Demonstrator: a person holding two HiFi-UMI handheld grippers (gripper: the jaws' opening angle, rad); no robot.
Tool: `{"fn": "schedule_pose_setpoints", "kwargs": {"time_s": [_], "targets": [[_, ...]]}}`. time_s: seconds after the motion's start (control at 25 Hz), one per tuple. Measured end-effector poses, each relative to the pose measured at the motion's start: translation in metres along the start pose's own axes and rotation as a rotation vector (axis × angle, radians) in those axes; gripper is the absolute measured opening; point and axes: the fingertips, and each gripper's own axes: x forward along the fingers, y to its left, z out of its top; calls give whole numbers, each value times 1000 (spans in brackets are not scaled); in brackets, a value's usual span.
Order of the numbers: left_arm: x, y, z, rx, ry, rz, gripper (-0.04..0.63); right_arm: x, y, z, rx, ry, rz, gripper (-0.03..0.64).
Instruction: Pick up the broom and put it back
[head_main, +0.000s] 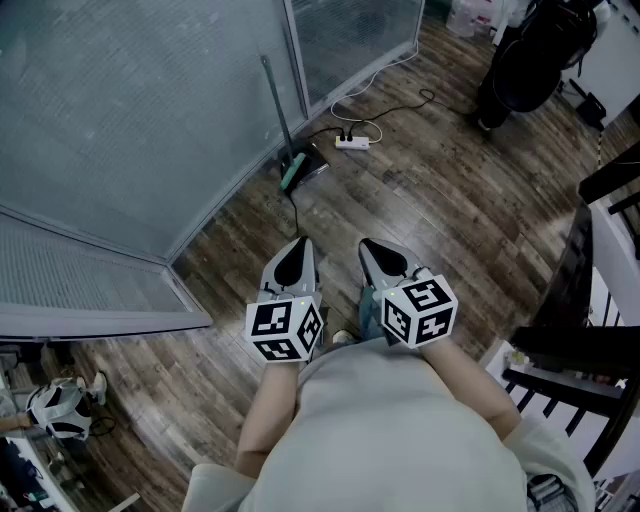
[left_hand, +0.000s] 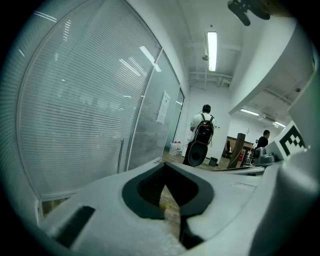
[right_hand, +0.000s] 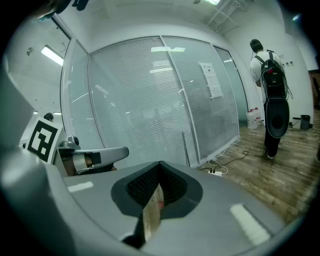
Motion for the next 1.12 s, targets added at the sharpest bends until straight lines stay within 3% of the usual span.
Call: {"fn": "schedule_pose_setpoints", "kwargs": {"time_s": [1.12], "targets": [[-9, 47, 10, -8, -1, 22, 8, 35, 28, 8, 15, -1, -11, 5]]}}
